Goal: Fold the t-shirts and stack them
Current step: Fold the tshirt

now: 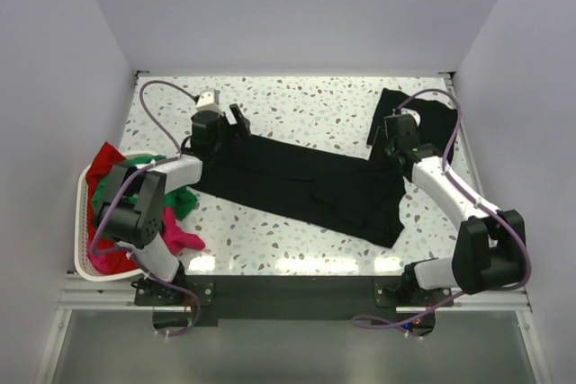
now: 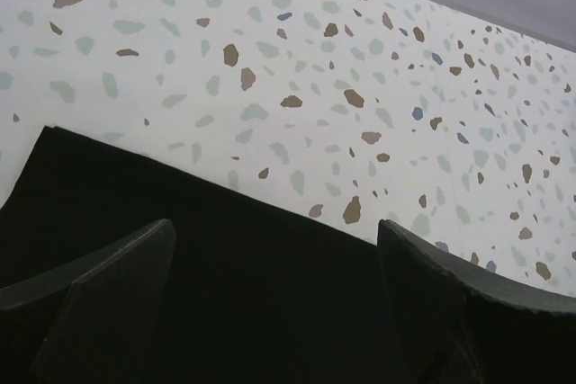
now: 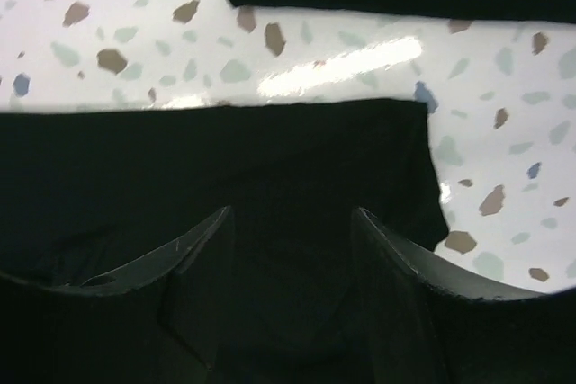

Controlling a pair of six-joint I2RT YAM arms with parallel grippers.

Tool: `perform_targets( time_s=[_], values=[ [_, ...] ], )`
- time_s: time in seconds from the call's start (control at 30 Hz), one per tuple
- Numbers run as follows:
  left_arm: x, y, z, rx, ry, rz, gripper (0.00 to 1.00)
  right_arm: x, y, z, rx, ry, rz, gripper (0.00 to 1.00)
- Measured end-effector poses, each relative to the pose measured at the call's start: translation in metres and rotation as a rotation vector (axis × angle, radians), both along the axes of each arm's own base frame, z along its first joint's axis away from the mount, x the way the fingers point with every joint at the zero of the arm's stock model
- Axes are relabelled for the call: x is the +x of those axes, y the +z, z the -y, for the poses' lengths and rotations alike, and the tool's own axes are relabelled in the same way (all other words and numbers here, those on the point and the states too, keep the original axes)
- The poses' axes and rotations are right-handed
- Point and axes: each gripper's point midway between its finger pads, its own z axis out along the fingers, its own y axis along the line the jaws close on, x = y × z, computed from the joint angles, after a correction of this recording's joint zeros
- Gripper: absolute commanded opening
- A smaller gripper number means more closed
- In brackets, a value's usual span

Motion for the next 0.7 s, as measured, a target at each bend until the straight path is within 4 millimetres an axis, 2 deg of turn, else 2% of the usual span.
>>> perform_targets(
  time_s=[0.07, 0.2, 0.37, 0.47, 0.5, 0.7],
  values=[
    [-0.007, -0.009, 0.001, -0.002, -0.007, -0.014, 1.0, -0.007, -0.004, -0.012, 0.032, 0.038, -0.002, 0.59],
    [-0.025, -0.044, -0.002, 0.003, -0.017, -0.093, 1.0, -0.02, -0.026, -0.028, 0.078, 0.089, -0.056, 0.59],
    [-0.04, -0.077, -0.003, 0.003, -0.02, -0.171, 1.0, -0.023, -0.058, -0.046, 0.102, 0.134, -0.141, 0.59],
    [-0.041, -0.077, -0.004, -0.005, -0.007, -0.163, 1.0, -0.026, -0.086, -0.054, 0.099, 0.152, -0.216, 0.59],
    [-0.041, -0.078, -0.005, -0.004, -0.002, -0.161, 1.0, -0.025, -0.09, -0.056, 0.096, 0.152, -0.231, 0.59],
    [-0.049, -0.079, -0.016, 0.002, 0.055, -0.15, 1.0, -0.001, -0.089, -0.075, 0.112, 0.187, -0.203, 0.59]
  ],
)
